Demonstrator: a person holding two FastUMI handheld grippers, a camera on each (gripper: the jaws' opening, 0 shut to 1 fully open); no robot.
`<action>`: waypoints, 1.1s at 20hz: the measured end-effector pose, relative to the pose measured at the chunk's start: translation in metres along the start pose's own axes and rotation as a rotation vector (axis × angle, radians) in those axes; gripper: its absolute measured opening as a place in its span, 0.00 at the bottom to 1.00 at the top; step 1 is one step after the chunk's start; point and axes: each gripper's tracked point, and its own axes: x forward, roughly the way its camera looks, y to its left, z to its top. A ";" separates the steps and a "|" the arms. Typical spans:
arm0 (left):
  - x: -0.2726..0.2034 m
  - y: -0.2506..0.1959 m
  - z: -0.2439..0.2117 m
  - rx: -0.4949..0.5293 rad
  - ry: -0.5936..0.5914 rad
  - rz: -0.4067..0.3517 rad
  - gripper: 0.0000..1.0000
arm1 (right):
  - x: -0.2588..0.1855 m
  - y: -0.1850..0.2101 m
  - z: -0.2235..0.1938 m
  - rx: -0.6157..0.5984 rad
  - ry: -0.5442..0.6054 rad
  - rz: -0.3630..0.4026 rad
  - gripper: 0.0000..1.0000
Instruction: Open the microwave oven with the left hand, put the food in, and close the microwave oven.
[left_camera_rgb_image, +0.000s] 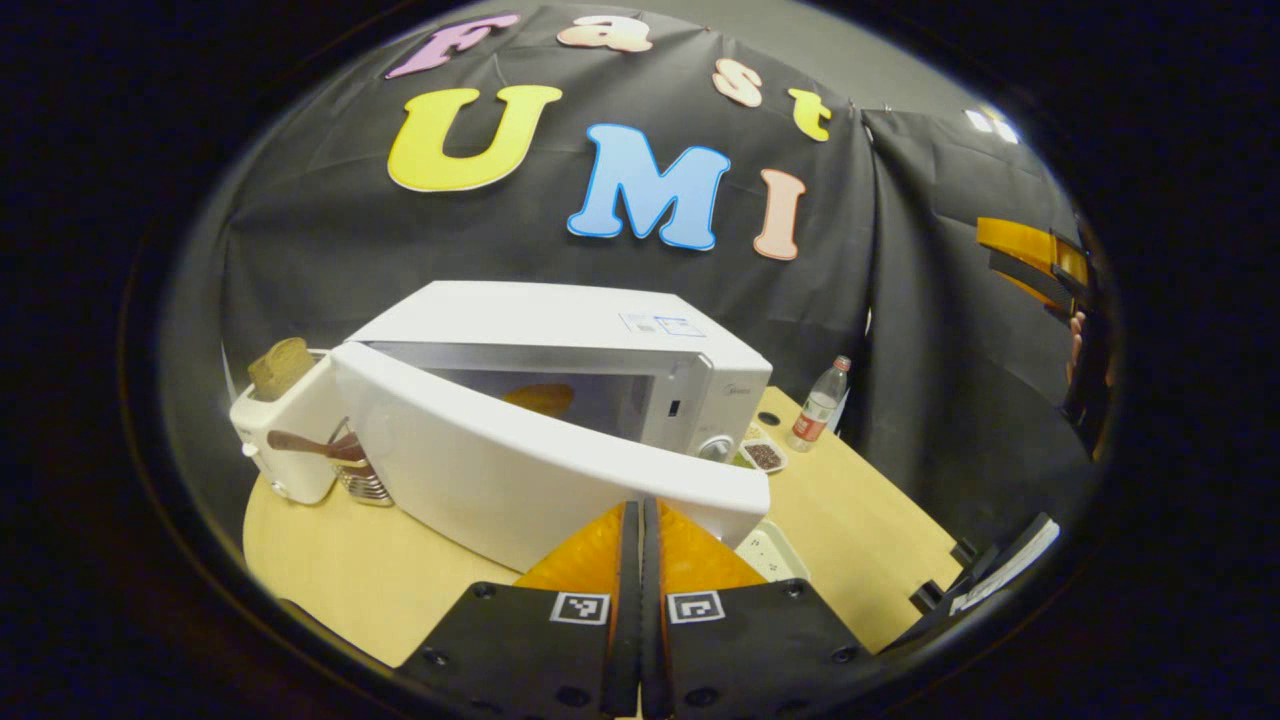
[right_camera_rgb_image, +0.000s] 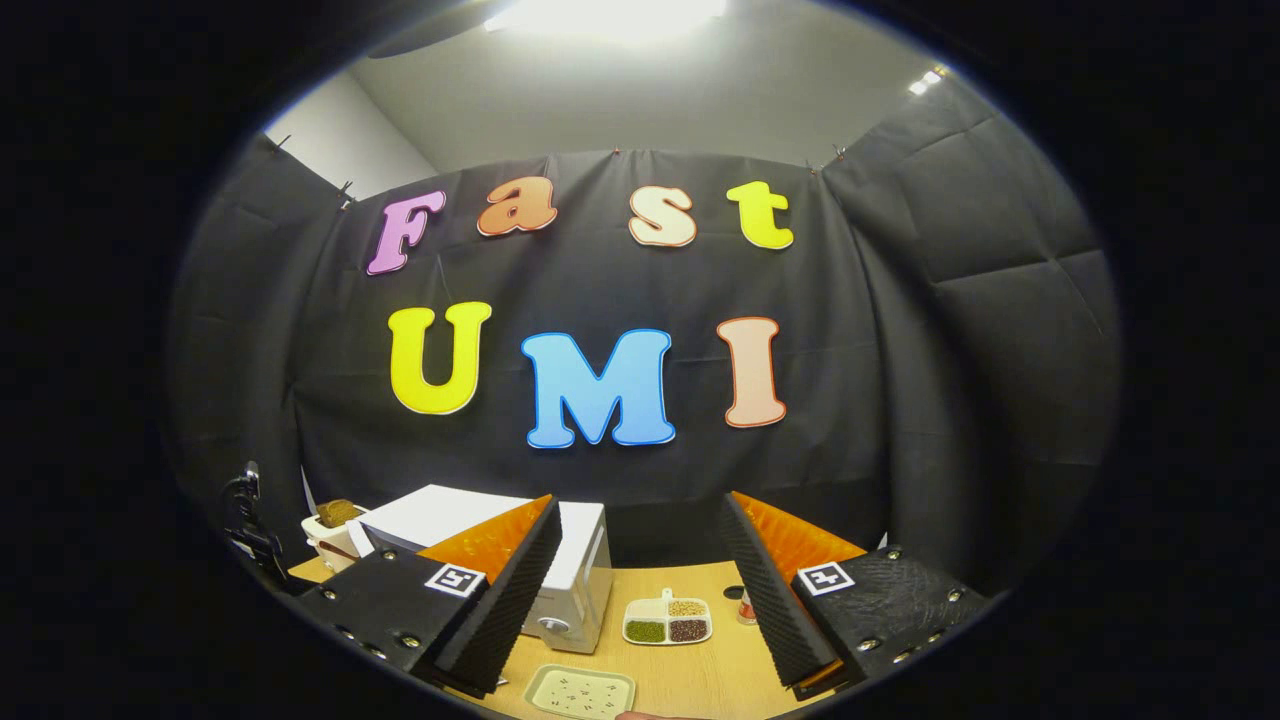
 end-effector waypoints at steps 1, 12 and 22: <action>0.006 -0.004 0.002 -0.004 -0.003 -0.006 0.07 | 0.000 -0.002 0.001 0.001 -0.004 -0.003 0.98; 0.068 -0.025 0.025 -0.009 -0.007 -0.043 0.07 | -0.003 0.003 -0.008 -0.009 0.020 0.016 0.98; 0.112 -0.032 0.040 -0.003 0.036 -0.058 0.07 | -0.006 -0.010 -0.021 0.013 0.062 -0.011 0.98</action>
